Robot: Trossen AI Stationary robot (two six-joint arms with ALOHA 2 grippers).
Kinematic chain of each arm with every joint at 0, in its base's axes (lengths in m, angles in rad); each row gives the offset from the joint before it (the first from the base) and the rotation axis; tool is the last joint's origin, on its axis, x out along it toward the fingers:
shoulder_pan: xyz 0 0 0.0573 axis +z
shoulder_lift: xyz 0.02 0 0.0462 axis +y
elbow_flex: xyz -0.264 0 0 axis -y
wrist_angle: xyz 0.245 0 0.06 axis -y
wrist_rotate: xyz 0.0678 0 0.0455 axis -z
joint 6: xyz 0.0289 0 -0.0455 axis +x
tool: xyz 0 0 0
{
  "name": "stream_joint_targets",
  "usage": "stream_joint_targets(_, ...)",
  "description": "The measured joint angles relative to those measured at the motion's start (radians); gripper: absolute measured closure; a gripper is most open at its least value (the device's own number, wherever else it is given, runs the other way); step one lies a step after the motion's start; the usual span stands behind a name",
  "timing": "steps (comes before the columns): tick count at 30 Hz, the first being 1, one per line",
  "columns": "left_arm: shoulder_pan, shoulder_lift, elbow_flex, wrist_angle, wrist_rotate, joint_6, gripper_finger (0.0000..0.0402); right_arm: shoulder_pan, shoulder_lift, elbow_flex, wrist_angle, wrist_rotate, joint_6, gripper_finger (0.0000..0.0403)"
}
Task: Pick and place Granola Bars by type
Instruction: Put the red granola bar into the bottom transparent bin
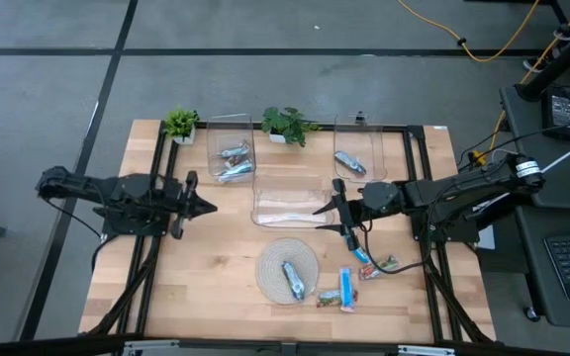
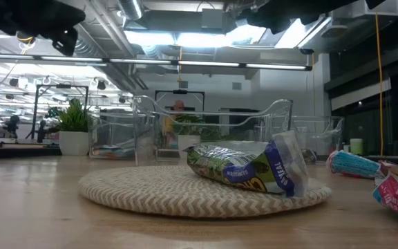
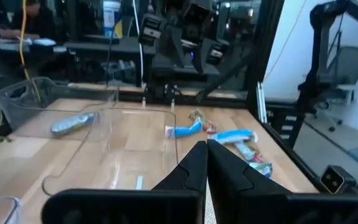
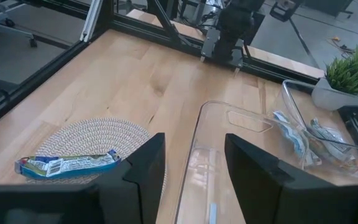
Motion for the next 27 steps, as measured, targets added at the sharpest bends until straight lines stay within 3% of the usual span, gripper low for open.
stream_joint_targets(9,0.0,-0.235,-0.129,0.003,-0.026,0.043,0.0394,0.0,0.0,0.0,0.0,0.0,0.0,0.0234)
stream_joint_targets(21,0.001,-0.242,-0.226,0.215,-0.062,0.111,0.0392,0.0,0.0,0.0,0.0,0.0,-0.002,0.0234)
stream_joint_targets(27,0.025,-0.241,-0.239,0.2,-0.1,0.093,0.0393,0.0,0.0,0.0,0.0,0.0,-0.003,0.0234)
